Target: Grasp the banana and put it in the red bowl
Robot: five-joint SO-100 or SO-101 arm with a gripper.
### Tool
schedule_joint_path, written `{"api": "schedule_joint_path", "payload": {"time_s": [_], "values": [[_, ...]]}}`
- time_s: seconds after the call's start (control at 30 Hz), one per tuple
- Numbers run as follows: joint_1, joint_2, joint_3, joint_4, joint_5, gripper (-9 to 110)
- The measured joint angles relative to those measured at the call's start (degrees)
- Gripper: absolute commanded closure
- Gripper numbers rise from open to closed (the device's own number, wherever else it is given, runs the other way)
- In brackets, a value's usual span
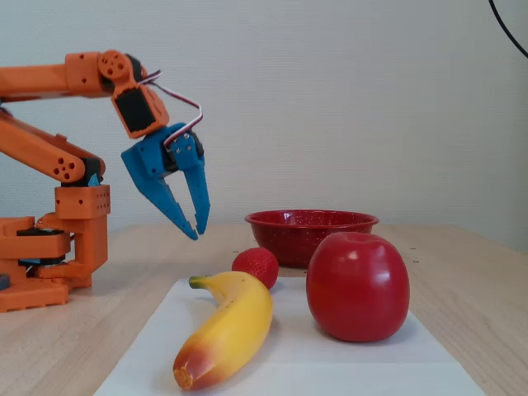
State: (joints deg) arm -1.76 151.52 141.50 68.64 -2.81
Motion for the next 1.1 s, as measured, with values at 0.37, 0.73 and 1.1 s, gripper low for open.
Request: {"api": "schedule_joint_path", "payload": {"time_s": [0.37, 0.73, 1.1], "values": [[-6.3, -17.0, -19.2, 8.3, 7.5, 101], [-14.9, -38.6, -43.4, 19.5, 13.8, 101], [-22.1, -55.0, -64.6, 28.9, 22.9, 99]]}}
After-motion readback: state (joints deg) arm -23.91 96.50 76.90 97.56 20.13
